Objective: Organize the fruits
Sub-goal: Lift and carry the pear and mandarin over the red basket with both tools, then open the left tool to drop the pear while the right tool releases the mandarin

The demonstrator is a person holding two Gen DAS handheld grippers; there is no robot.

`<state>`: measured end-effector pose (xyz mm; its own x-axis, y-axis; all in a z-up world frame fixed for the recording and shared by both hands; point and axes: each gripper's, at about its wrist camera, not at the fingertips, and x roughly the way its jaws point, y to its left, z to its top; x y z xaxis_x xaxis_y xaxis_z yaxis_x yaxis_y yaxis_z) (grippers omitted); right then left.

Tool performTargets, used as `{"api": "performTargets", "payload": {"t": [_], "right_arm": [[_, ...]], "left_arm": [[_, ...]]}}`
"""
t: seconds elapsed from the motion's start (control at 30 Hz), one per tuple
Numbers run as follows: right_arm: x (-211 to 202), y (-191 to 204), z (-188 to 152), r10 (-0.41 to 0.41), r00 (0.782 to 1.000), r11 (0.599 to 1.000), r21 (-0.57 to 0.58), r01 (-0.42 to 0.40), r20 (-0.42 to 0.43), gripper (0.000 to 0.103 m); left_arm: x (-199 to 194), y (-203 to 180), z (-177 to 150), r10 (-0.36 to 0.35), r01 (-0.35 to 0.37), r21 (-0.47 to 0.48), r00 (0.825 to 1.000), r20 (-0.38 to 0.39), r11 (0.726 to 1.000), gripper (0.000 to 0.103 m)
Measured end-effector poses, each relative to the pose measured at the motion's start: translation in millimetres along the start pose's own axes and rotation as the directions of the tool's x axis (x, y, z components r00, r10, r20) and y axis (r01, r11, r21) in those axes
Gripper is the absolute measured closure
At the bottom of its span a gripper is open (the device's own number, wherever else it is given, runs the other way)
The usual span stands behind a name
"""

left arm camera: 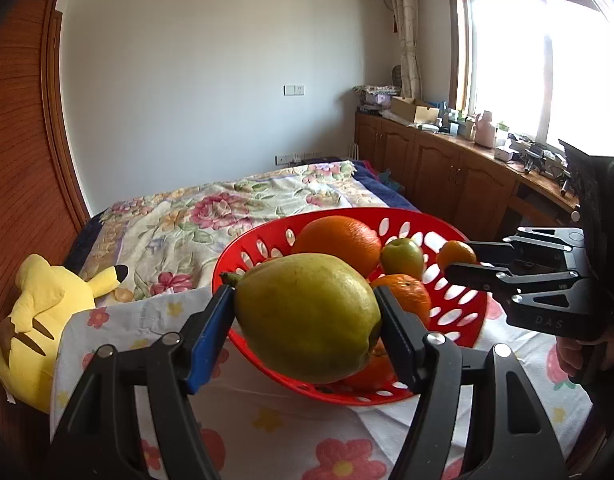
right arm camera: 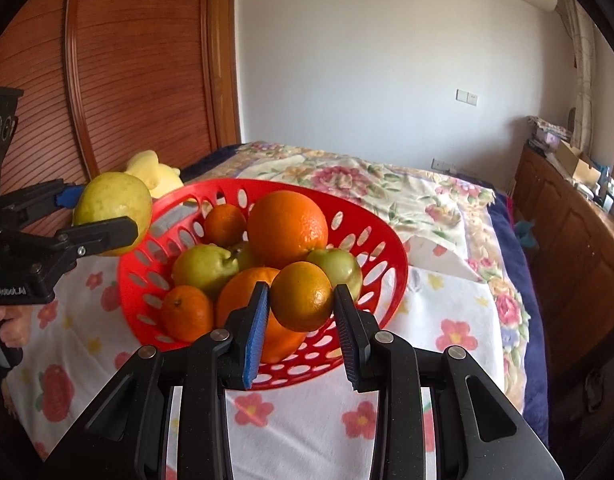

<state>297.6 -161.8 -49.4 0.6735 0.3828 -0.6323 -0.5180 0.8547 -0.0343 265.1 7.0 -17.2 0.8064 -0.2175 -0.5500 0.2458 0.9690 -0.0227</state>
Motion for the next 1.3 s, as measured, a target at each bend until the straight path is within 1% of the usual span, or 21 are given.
{"api": "performTargets", "payload": {"t": [0.3,0.57,0.7,0.93,1.03,1.1,1.3], "right_arm": [[19,-6,-5,0.008,1.000,1.000,0.006,-0.008,-0.024,0.070],[18,-6,-7,0.016,1.000,1.000,0.014,-0.015,-0.008,0.069],[15,-6,-7,0.021,1.000,1.000,0.018,-0.021,0.000,0.066],[11,-7,-9,0.034,0.999,0.999,0.024,-0.035,0.011,0.065],[11,-7,-10,0.036,0.999,0.999,0.016,-0.036,0.011,0.064],[10,-7,-10,0.040,0.999,0.999,0.019,-0.041,0.014,0.062],[8,-4,-12,0.047,0.999,0.999,0.019,-0.047,0.016,0.061]], "left_arm": [[25,5,5,-0.014,0.014,-0.015,1.000,-0.020,1.000,0.033],[39,-3,17,-0.017,0.017,0.010,1.000,-0.017,1.000,0.033],[50,-6,21,-0.015,0.016,0.015,0.999,-0.029,1.000,0.033],[63,-14,23,-0.020,0.021,0.016,0.999,-0.044,1.000,0.033],[67,-16,23,-0.019,0.020,0.014,0.998,-0.054,1.000,0.033],[70,-16,21,-0.010,0.011,0.010,0.998,-0.065,1.000,0.032],[60,-18,20,0.012,-0.012,0.009,0.999,-0.046,1.000,0.032]]}}
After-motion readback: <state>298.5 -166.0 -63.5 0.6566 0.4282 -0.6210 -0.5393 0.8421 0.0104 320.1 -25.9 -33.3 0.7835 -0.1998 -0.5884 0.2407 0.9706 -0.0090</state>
